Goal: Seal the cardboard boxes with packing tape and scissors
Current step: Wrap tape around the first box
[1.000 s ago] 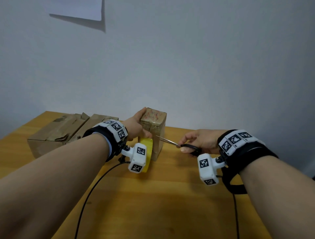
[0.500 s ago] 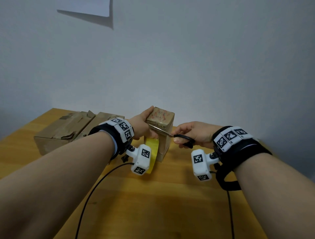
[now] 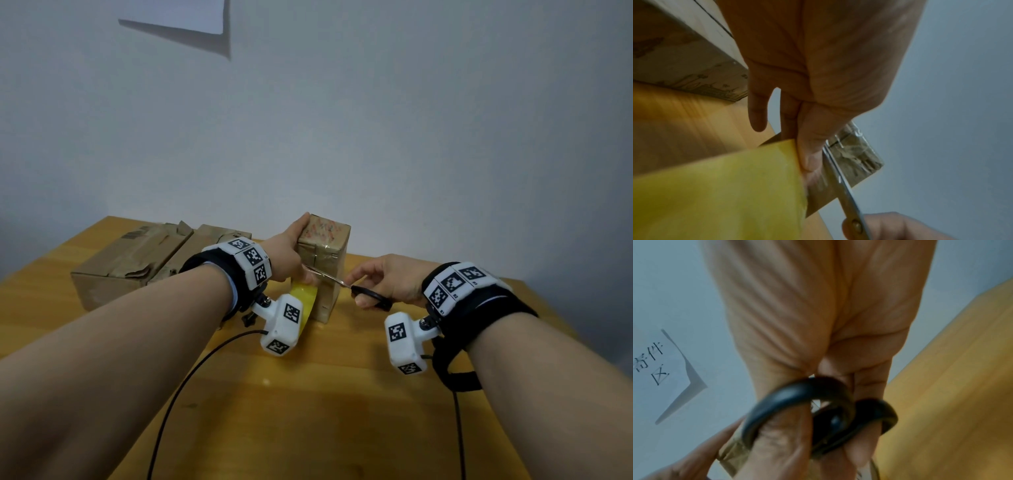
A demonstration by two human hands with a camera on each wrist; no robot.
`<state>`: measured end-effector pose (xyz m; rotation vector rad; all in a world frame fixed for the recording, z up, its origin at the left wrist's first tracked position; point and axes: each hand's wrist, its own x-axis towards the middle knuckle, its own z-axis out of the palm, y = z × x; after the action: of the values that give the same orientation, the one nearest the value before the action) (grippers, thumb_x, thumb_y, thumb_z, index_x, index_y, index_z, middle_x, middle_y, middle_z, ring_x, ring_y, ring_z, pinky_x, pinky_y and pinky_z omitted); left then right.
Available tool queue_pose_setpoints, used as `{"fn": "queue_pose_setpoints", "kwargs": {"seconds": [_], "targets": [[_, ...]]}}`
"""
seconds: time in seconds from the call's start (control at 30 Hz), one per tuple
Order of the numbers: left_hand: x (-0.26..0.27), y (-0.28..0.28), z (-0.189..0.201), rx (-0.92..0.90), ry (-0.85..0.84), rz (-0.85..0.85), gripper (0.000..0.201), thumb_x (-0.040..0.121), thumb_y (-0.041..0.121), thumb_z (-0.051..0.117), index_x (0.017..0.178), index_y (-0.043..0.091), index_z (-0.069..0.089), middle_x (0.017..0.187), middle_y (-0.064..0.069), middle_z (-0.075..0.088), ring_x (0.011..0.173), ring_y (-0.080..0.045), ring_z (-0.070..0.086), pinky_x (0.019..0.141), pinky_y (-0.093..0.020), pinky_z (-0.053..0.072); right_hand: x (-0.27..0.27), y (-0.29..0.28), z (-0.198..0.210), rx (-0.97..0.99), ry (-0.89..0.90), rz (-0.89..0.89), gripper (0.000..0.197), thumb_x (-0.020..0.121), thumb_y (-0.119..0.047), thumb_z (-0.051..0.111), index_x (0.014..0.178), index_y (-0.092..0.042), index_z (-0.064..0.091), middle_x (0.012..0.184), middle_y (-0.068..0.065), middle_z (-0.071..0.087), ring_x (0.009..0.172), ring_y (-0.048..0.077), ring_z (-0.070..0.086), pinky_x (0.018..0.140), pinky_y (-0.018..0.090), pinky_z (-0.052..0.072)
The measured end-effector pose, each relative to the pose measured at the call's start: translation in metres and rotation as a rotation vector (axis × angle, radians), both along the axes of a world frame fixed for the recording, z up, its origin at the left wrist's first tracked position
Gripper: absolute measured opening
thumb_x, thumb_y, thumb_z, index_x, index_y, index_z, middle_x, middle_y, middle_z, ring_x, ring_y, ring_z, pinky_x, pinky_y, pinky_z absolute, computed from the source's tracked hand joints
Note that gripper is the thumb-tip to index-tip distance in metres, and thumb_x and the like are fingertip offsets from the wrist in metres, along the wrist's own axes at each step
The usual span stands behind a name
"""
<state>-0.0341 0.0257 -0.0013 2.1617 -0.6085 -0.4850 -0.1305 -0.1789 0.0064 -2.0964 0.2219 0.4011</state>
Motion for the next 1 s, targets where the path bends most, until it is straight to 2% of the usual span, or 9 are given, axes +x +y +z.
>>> {"fn": "queue_pose_setpoints", "kwargs": {"seconds": [0.2,0.33,0.47,0.57,0.63,0.77,0.87,0.93,1.0], "targets": [[-0.002,-0.002,0.003,0.057,0.003,0.001,0.119,0.077,-0.009,0.066,0.147,0.048,-0.01,0.123,-0.007,0.057,0.1,-0.032,0.064,0.079,-0.052,0.057,-0.012,-0.006,-0.022,0.33,0.008,-0.118,0.036,0.079,0.012,0.069,0.102,-0.011,0.054,0.079,0.012,0.063,0.059,0.017,0.065,0.049,0.024,0.053],[-0.004,-0.004,0.003,0.081,-0.01,-0.009,0.12,0.077,-0.006,0.068,0.148,0.043,-0.015,0.12,-0.008,0.06,0.096,-0.029,0.064,0.081,-0.049,0.057,-0.02,-0.011,-0.03,0.511,0.052,-0.074,0.062,0.049,-0.008,0.093,0.101,-0.009,0.058,0.093,0.019,0.065,0.075,0.024,0.07,0.055,0.029,0.057],[-0.005,-0.008,0.004,0.144,-0.048,-0.019,0.119,0.078,-0.003,0.069,0.147,0.043,-0.017,0.118,-0.015,0.061,0.095,-0.031,0.064,0.081,-0.044,0.056,-0.027,-0.02,-0.031,0.515,0.055,-0.023,0.067,0.041,-0.017,0.1,0.096,-0.009,0.063,0.094,0.02,0.067,0.082,0.028,0.068,0.061,0.035,0.06],[-0.004,-0.006,0.005,0.144,-0.053,0.008,0.12,0.077,-0.004,0.07,0.148,0.044,-0.014,0.115,-0.014,0.061,0.102,-0.034,0.063,0.081,-0.05,0.057,-0.042,-0.032,-0.029,0.367,0.1,-0.042,0.055,0.048,-0.017,0.098,0.093,-0.013,0.066,0.089,0.014,0.067,0.077,0.023,0.065,0.062,0.029,0.057],[-0.006,-0.005,0.005,0.134,-0.036,0.016,0.121,0.077,-0.004,0.071,0.147,0.045,-0.013,0.116,-0.013,0.061,0.104,-0.033,0.062,0.081,-0.048,0.057,-0.051,-0.038,-0.032,0.085,0.183,-0.037,0.036,0.066,-0.011,0.088,0.096,-0.016,0.067,0.088,0.007,0.069,0.071,0.014,0.065,0.061,0.024,0.053],[-0.011,-0.008,0.005,0.129,-0.013,-0.001,0.123,0.076,-0.004,0.072,0.146,0.046,-0.016,0.119,-0.012,0.062,0.104,-0.031,0.062,0.083,-0.049,0.057,-0.059,-0.041,-0.048,-0.342,0.243,-0.073,0.025,0.08,-0.02,0.08,0.1,-0.033,0.075,0.111,-0.005,0.07,0.109,0.018,0.062,0.101,0.039,0.049],[-0.013,-0.009,0.004,0.129,-0.006,0.006,0.124,0.076,-0.004,0.071,0.146,0.046,-0.017,0.119,-0.01,0.062,0.104,-0.03,0.063,0.082,-0.049,0.057,-0.061,-0.03,-0.042,-0.399,0.292,-0.069,0.018,0.086,-0.021,0.074,0.102,-0.029,0.077,0.114,-0.009,0.067,0.115,0.014,0.056,0.104,0.038,0.044],[-0.014,-0.008,0.005,0.129,-0.006,0.005,0.124,0.077,-0.003,0.072,0.146,0.045,-0.019,0.12,-0.009,0.061,0.104,-0.029,0.062,0.082,-0.048,0.057,-0.056,-0.026,-0.032,-0.537,0.173,-0.071,0.012,0.089,-0.024,0.071,0.098,-0.03,0.076,0.112,-0.009,0.067,0.113,0.014,0.057,0.1,0.035,0.045],[-0.016,-0.008,0.006,0.133,-0.011,0.005,0.123,0.077,-0.003,0.071,0.146,0.045,-0.02,0.122,-0.01,0.06,0.103,-0.029,0.062,0.082,-0.047,0.057,-0.043,-0.018,-0.018,-0.538,-0.109,-0.181,0.011,0.086,-0.032,0.073,0.096,-0.028,0.072,0.109,-0.008,0.068,0.11,0.015,0.06,0.097,0.034,0.047]]}}
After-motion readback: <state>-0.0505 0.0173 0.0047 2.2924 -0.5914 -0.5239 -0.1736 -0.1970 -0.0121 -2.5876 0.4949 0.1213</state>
